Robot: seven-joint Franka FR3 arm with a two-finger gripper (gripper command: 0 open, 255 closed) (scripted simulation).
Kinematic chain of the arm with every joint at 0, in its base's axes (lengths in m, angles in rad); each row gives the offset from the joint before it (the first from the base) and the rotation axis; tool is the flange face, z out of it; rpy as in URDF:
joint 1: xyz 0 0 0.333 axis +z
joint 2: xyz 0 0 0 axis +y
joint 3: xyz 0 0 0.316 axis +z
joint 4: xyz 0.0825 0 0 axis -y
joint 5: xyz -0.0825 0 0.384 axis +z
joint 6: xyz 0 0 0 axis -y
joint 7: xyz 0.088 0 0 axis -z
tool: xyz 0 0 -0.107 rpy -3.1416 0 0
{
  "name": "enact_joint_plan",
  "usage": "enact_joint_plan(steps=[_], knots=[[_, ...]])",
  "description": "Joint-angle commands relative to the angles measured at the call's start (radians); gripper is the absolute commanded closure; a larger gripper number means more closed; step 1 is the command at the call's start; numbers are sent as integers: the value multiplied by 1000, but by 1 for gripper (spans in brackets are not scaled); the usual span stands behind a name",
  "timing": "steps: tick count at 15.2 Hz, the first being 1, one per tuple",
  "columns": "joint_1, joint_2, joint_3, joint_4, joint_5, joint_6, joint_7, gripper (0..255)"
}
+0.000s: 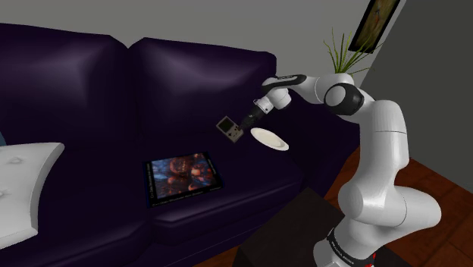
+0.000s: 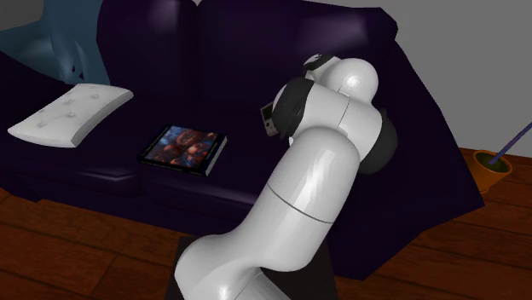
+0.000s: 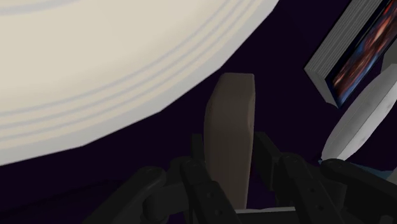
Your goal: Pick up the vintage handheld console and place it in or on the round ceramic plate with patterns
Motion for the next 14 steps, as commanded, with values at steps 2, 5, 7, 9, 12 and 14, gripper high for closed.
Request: enact_joint_plan(steps=[2, 5, 7, 9, 12, 14], knots=[[-3, -21, 3, -1, 2, -14, 12, 255], [-6, -43, 6, 3, 3, -35, 26, 255], [-8, -56, 8, 7, 4, -49, 36, 255], [-10, -69, 10, 12, 5, -64, 46, 255], [-13, -88, 13, 21, 6, -86, 62, 255], [-14, -99, 15, 29, 6, -102, 72, 255]])
